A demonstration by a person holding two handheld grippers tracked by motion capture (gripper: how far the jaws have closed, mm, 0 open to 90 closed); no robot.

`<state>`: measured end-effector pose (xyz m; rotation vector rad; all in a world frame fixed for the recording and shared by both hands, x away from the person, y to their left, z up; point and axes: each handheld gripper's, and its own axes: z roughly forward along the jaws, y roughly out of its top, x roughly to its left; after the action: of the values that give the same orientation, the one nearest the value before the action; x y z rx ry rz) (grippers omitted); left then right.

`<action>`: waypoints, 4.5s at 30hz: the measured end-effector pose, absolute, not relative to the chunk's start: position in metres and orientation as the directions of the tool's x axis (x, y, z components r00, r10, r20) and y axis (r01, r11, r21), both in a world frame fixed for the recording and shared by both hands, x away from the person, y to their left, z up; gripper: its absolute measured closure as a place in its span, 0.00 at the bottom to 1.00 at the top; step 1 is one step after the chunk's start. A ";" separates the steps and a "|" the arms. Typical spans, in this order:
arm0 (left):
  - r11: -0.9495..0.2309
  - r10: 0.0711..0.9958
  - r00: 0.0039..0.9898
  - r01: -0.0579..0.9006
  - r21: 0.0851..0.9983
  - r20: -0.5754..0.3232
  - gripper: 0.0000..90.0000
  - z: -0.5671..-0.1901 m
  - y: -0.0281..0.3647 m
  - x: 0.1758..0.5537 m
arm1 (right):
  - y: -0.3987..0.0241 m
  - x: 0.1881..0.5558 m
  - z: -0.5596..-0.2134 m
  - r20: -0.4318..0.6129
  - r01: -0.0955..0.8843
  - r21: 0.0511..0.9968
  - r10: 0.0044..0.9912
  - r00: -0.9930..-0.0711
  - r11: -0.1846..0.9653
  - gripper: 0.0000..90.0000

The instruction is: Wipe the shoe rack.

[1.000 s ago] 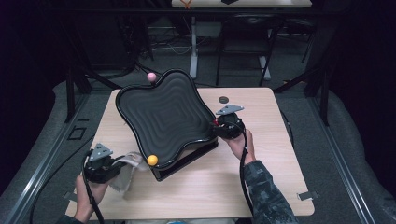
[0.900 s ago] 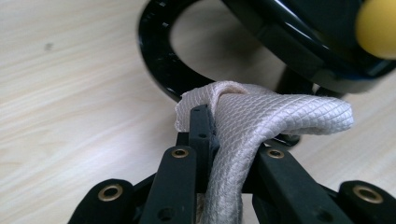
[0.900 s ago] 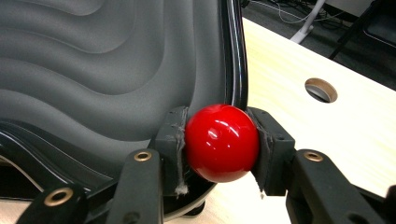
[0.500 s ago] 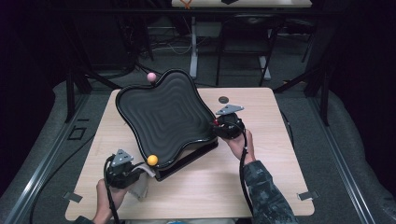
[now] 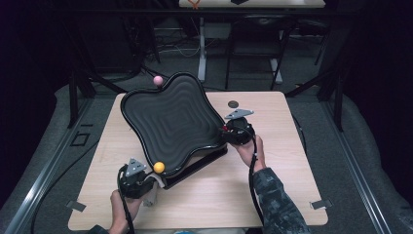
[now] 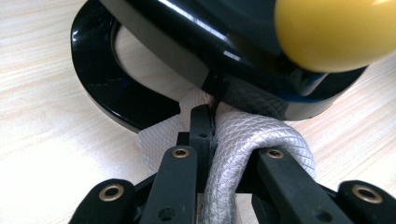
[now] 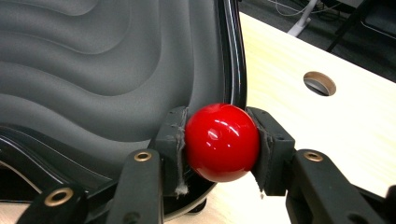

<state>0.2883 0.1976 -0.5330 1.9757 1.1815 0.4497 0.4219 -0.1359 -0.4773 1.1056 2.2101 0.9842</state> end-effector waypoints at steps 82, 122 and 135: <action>-0.207 0.898 0.423 0.646 0.735 -0.119 0.90 -0.503 0.273 0.297 | -0.161 0.441 -0.480 -0.090 0.503 0.776 0.856 -0.510 0.381 0.66; -0.219 0.893 0.436 0.638 0.738 -0.112 0.89 -0.503 0.268 0.300 | -0.172 0.449 -0.475 -0.083 0.532 0.775 0.890 -0.449 0.341 0.66; -0.234 0.887 0.449 0.633 0.738 -0.104 0.89 -0.503 0.263 0.302 | -0.175 0.463 -0.479 -0.089 0.508 0.795 0.892 -0.444 0.332 0.66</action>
<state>0.3020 0.2630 -0.5031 1.9657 1.2721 0.4408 0.4627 -0.1754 -0.4787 1.2242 2.0789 0.9643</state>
